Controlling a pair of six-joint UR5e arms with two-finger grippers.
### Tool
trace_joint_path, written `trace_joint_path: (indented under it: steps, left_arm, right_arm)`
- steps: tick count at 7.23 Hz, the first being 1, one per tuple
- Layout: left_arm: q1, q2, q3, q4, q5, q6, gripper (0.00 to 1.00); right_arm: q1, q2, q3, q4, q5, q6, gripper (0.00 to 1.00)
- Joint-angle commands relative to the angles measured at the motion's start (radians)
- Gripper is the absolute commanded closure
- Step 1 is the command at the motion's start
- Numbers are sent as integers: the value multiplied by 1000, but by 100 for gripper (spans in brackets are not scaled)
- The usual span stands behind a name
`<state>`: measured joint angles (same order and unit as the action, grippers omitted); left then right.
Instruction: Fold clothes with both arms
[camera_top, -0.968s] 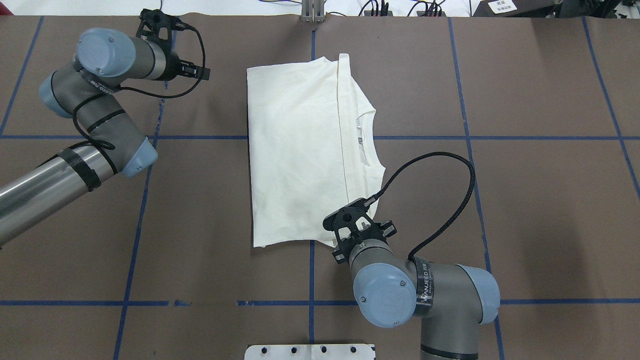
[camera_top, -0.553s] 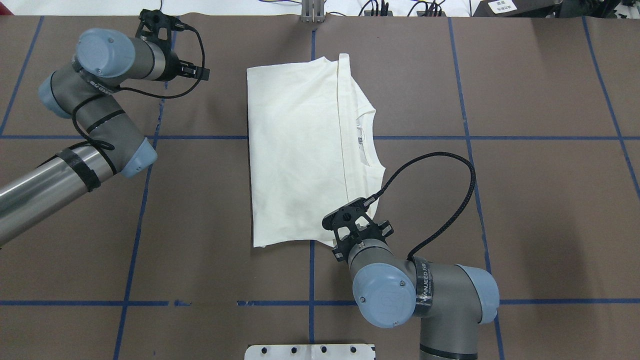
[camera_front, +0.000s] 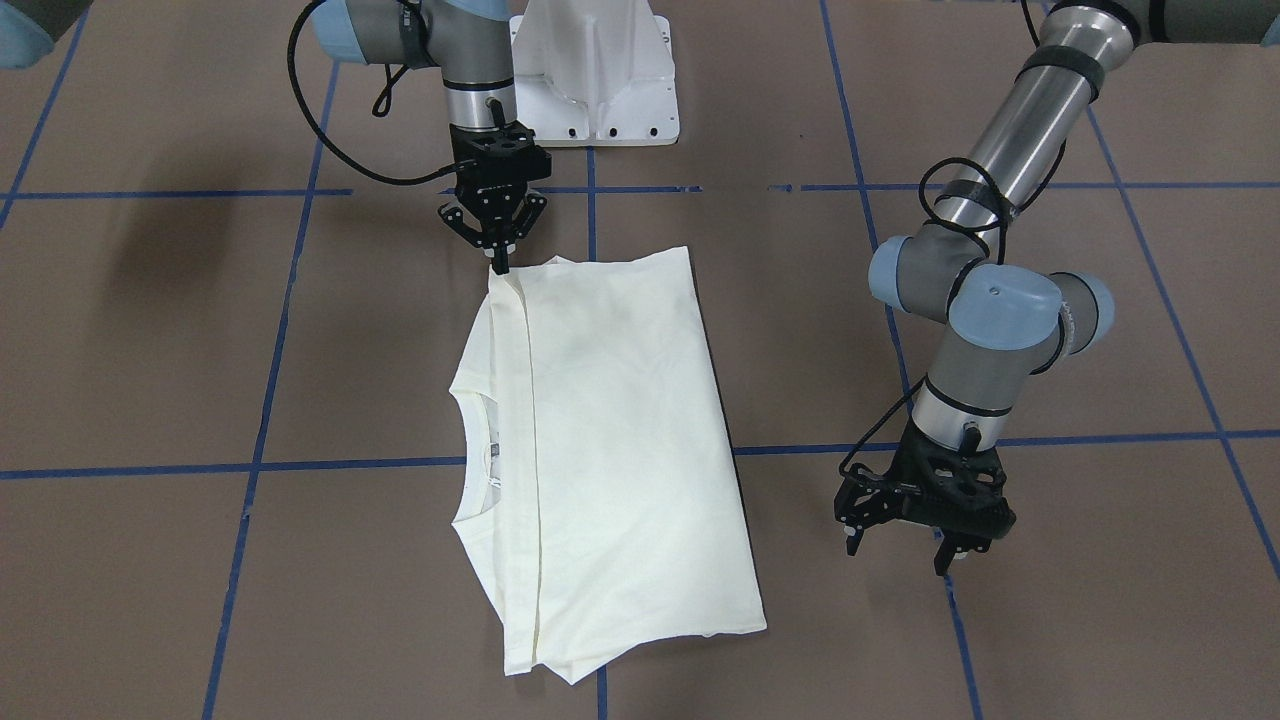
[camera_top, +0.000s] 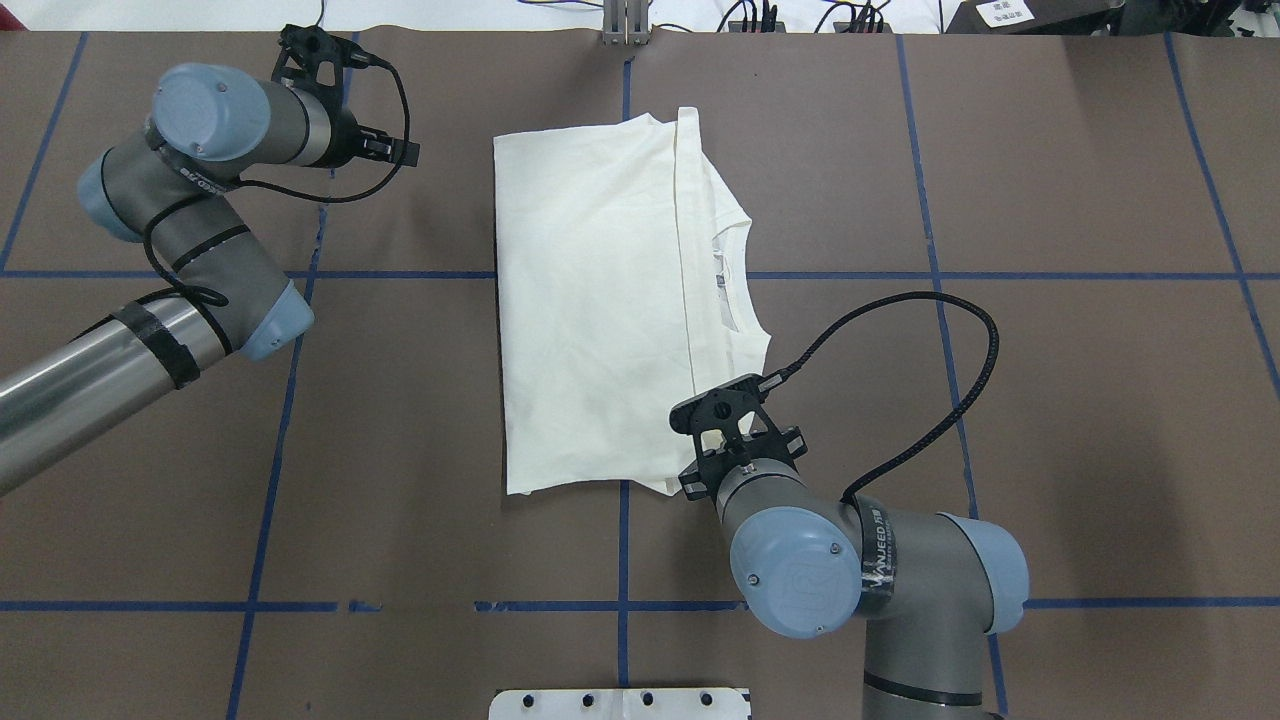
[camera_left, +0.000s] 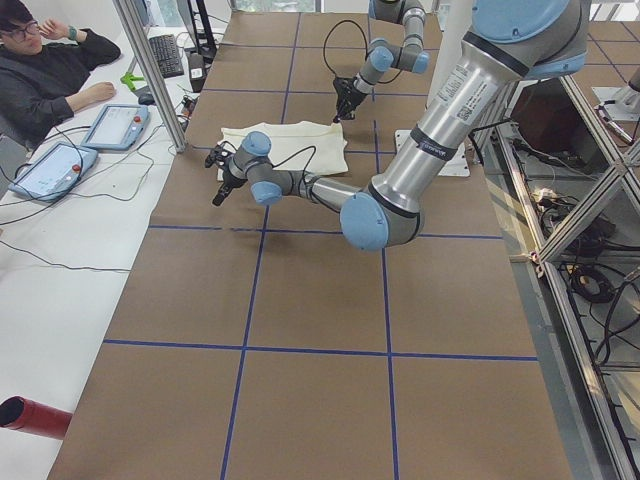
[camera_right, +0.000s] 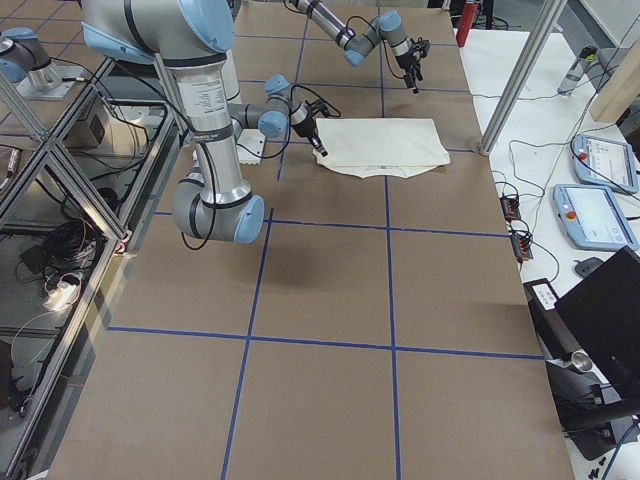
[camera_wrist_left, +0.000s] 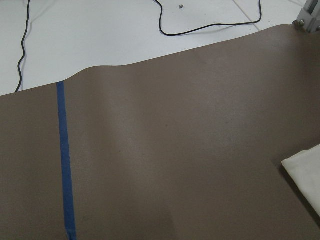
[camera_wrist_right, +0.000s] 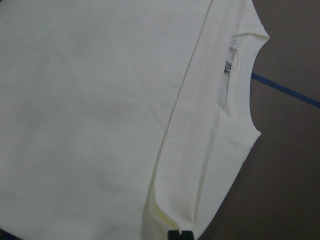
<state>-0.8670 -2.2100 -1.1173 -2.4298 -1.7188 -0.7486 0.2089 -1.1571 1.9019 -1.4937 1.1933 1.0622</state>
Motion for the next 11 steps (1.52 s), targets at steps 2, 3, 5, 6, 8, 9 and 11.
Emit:
trace_joint_path:
  steps: [2, 3, 5, 6, 8, 9, 11]
  left_arm:
    - [3, 1, -1, 0, -1, -2, 0]
    - [3, 1, -1, 0, -1, -2, 0]
    - [10, 1, -1, 0, -1, -2, 0]
    - [11, 1, -1, -2, -1, -2, 0]
    - [43, 15, -67, 8, -16, -91, 0]
    - [80, 41, -143, 15, -71, -183, 0]
    - [200, 122, -337, 20, -76, -517, 0]
  right_arm:
    - [-5, -101, 46, 3, 8, 375, 100]
    - [-19, -105, 46, 3, 6, 459, 100]
    - [-39, -99, 37, 3, 2, 475, 1]
    - [-37, -89, 52, 7, 6, 472, 0]
    - [-10, -113, 72, 257, 38, 489, 0]
    - [16, -128, 75, 355, 90, 548, 0]
    - [64, -131, 74, 382, 91, 678, 0]
